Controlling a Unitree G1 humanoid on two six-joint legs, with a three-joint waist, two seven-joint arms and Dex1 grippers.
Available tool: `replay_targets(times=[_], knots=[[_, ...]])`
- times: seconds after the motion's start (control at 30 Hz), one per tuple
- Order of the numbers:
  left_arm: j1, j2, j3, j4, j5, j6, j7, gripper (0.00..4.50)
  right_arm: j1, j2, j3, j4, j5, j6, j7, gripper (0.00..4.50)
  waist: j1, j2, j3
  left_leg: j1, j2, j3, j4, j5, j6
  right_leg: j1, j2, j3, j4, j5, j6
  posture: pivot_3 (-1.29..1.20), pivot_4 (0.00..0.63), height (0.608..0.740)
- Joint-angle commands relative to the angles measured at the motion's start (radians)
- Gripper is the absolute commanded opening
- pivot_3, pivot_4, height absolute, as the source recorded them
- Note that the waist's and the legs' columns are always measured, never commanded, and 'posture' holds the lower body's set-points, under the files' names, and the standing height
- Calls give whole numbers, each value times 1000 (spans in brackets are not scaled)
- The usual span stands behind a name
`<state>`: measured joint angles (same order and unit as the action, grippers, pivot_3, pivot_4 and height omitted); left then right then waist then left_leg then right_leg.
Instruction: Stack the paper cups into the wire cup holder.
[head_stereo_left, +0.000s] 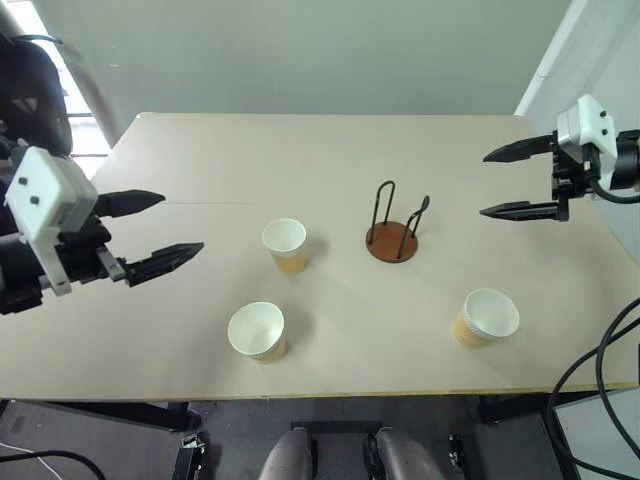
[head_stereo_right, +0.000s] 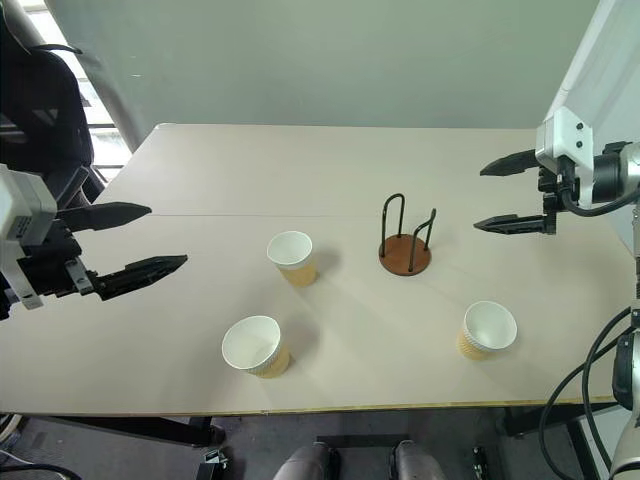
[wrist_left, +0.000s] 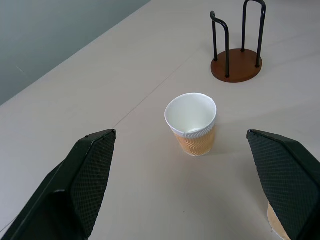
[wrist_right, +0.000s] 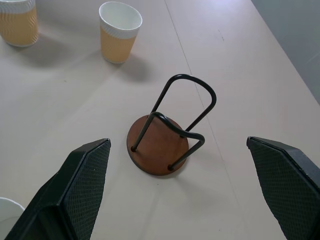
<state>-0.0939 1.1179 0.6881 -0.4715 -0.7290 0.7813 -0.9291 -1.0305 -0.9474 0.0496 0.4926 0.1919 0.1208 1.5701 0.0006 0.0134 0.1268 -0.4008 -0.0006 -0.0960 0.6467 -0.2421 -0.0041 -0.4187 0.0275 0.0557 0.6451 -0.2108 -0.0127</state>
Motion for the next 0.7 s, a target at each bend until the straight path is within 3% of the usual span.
replay_targets(times=[0.03, 0.53, 0.7], knots=[[-14, 15, 14, -3, 8, -17, 1, 4500, -6, -23, -22, -38, 3, 0, -11, 4480, 0, 0, 0, 0, 0, 0, 0, 0, 0, 0, 0, 0, 0, 0, 0, 0, 150, 740], [16, 26, 69, -7, 20, 8, -25, 4500, -10, -12, -16, -27, 3, 1, -15, 4480, 0, 0, 0, 0, 0, 0, 0, 0, 0, 0, 0, 0, 0, 0, 0, 0, 150, 740], [-16, 23, 35, -2, -3, 5, -23, 4500, 3, -22, -24, -50, 13, 24, -12, 4480, 0, 0, 0, 0, 0, 0, 0, 0, 0, 0, 0, 0, 0, 0, 0, 0, 150, 740]])
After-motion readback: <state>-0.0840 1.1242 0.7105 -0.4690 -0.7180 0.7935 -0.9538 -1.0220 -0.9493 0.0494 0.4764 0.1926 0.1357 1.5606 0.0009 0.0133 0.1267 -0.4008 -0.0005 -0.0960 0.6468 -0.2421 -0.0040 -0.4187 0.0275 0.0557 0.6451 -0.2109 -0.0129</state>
